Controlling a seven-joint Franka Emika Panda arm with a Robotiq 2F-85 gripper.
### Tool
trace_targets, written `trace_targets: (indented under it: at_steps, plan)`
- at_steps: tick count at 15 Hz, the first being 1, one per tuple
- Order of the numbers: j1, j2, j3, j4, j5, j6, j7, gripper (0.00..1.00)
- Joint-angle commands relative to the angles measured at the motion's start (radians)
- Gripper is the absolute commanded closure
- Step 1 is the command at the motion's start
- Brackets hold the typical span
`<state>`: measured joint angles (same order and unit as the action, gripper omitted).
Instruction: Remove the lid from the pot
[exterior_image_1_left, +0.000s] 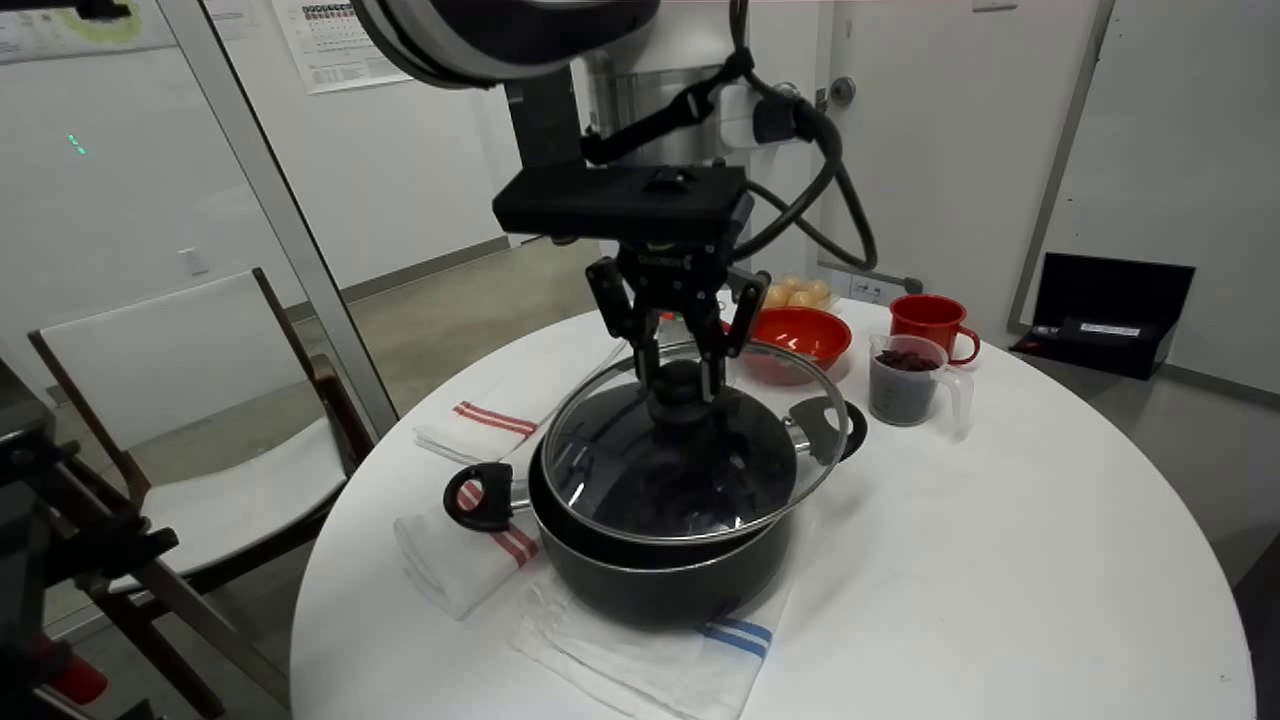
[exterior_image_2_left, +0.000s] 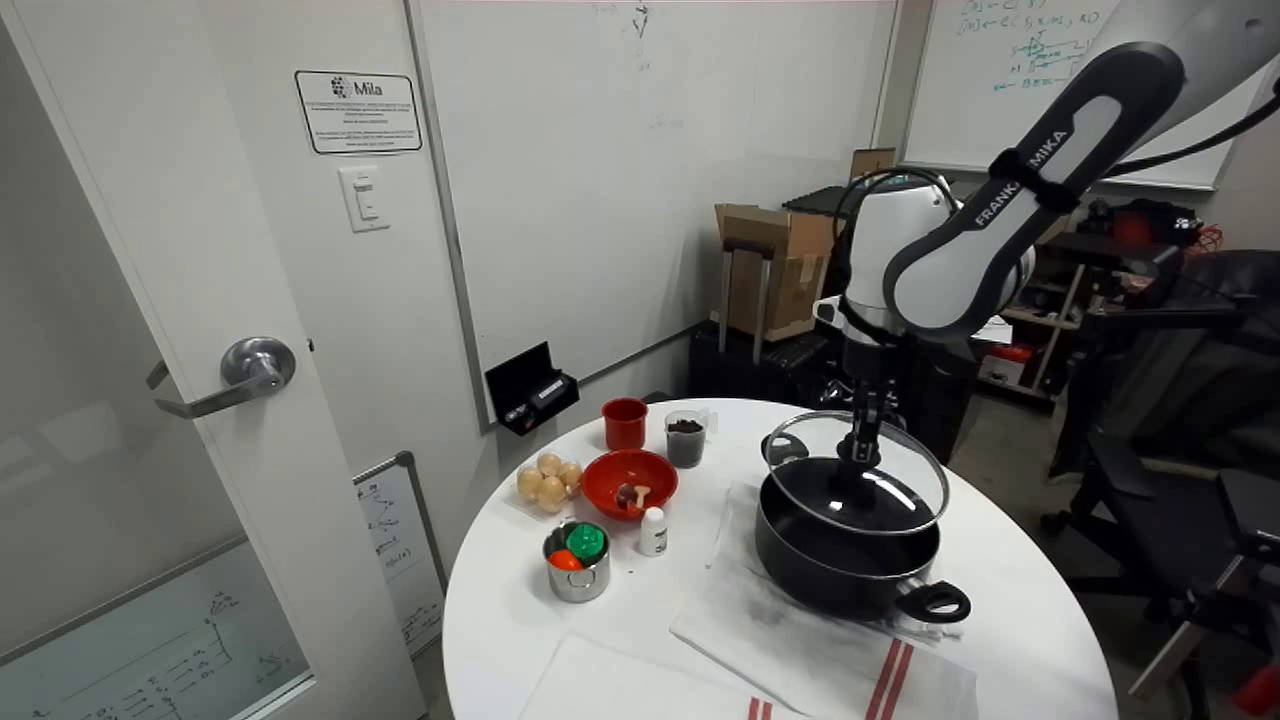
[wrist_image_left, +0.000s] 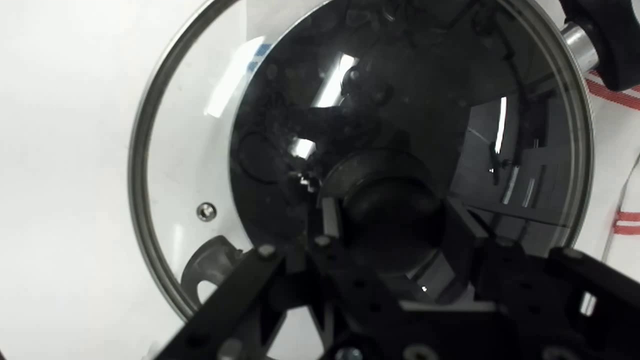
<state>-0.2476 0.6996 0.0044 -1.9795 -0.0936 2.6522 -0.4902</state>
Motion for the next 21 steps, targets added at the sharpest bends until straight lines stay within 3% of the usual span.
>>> trace_targets:
  at_steps: [1, 8, 12, 17, 18, 19, 21]
  plan:
    - [0.027, -0.086, -0.015, -0.037, -0.054, 0.009, 0.018, 0.75]
    - [0.124, -0.143, -0.003, 0.062, -0.171, -0.037, -0.004, 0.75]
    - [0.179, -0.126, 0.041, 0.13, -0.218, -0.096, -0.077, 0.75]
    - [0.206, -0.12, 0.124, 0.123, -0.217, -0.128, -0.252, 0.75]
    - [0.214, -0.116, 0.099, 0.112, -0.197, -0.111, -0.183, 0.75]
    - [0.219, -0.114, 0.106, 0.11, -0.194, -0.111, -0.188, 0.5]
    - [0.221, -0.106, 0.104, 0.108, -0.195, -0.111, -0.184, 0.5]
